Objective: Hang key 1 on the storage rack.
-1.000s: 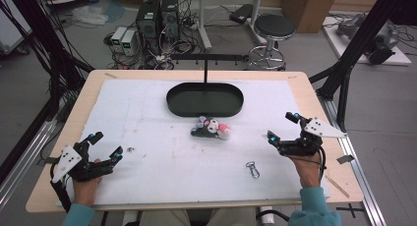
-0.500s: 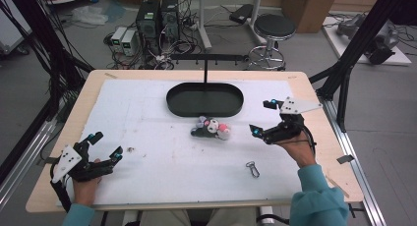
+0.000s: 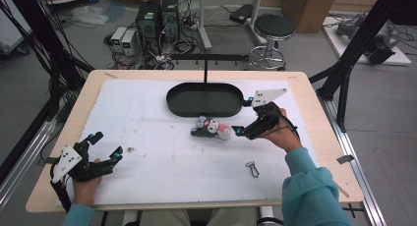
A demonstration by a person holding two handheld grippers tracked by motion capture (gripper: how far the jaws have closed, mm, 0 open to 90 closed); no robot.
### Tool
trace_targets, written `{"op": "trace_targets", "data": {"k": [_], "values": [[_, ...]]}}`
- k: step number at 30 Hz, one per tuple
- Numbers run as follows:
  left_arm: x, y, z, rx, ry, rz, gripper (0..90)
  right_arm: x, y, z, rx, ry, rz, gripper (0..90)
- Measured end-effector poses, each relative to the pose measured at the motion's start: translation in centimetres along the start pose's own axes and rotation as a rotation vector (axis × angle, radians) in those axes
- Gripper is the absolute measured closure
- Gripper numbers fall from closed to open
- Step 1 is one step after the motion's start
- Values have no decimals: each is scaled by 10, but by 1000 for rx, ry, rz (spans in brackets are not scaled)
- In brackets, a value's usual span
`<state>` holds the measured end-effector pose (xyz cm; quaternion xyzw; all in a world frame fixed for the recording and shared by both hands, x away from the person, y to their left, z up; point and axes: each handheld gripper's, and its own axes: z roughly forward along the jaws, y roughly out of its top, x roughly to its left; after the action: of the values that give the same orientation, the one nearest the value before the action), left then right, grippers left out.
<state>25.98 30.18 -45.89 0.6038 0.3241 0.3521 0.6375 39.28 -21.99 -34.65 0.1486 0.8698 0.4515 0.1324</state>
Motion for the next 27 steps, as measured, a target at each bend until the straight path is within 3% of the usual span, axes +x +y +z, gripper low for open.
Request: {"op": "trace_targets", "data": {"k": [6,11,17,20,27], "values": [[0,0,0,0,0,-2,118,-4,10,15,37,34,1,7],[0,0,0,0,0,-1,118,-8,18,29,110,56,-16,7],[0,0,0,0,0,-2,118,-11,18,42,164,74,-27,7],[0,0,0,0,0,-2,117,-13,16,52,250,74,-44,7],[0,0,0,0,1,0,118,-17,11,60,307,77,-41,7]]}}
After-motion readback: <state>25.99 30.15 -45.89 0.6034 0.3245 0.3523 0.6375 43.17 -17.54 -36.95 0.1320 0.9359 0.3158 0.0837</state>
